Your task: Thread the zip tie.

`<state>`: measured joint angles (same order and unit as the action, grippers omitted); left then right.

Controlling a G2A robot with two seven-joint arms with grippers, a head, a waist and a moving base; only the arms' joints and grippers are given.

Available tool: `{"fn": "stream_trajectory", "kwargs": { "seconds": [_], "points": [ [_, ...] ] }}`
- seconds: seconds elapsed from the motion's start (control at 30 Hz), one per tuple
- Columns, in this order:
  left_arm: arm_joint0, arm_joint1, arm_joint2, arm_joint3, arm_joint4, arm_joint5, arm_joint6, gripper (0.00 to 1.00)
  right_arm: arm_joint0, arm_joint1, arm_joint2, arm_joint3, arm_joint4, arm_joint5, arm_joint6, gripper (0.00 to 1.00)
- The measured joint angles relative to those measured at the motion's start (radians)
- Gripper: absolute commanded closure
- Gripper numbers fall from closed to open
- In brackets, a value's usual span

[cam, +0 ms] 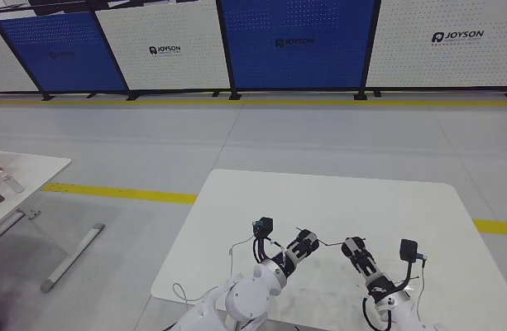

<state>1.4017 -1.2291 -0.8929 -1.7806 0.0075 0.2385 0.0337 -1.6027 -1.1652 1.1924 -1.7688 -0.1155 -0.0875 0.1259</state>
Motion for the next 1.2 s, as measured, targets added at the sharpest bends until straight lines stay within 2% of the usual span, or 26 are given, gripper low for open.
{"fn": "stream_trajectory", "kwargs": {
  "seconds": [0.8,1.2],
  "points": [
    [0.000,0.000,0.000,0.000,0.000,0.000,0.000,1.00,0.010,-0.013,0.001,0.006,-0.008,0.034,0.028,1.00],
    [0.000,0.000,0.000,0.000,0.000,0.000,0.000,1.00,0.010,-0.013,0.001,0.006,-0.008,0.035,0.028,1.00]
  ]
}}
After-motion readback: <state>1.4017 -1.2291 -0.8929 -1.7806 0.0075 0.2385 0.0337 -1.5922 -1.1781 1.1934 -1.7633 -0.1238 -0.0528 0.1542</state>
